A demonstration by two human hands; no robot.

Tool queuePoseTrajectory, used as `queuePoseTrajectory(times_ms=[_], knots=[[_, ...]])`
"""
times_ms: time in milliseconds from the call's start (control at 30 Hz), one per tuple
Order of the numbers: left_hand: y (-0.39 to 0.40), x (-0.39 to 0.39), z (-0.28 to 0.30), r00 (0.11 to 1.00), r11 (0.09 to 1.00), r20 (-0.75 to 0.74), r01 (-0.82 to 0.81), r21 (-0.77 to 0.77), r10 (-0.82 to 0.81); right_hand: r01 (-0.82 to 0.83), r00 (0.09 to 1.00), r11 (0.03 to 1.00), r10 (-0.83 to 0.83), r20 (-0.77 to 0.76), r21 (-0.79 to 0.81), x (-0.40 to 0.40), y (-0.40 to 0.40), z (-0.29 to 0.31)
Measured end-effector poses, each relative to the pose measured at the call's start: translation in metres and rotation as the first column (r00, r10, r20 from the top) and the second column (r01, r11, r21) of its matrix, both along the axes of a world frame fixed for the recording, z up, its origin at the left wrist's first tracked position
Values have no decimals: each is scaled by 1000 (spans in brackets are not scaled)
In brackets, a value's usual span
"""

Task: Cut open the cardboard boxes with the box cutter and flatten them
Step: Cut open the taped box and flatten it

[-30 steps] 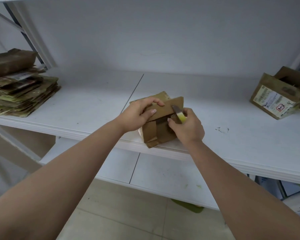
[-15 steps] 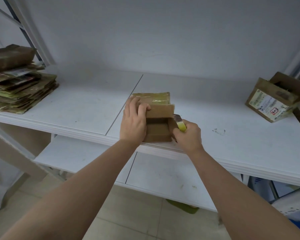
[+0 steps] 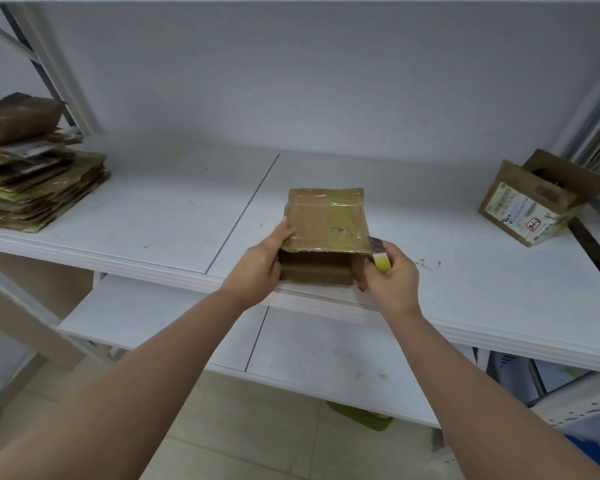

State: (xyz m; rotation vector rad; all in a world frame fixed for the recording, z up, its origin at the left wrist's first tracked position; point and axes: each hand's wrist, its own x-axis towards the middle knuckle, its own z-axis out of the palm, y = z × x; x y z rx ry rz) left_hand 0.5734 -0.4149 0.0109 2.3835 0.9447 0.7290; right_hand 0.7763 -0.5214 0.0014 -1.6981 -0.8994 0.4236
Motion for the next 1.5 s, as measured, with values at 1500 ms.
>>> queuePoseTrajectory(times_ms=[1500], knots=[[5,63,-47,828,969,-554,57,240,88,137,714,823,304,631,-551,22,23,-36]])
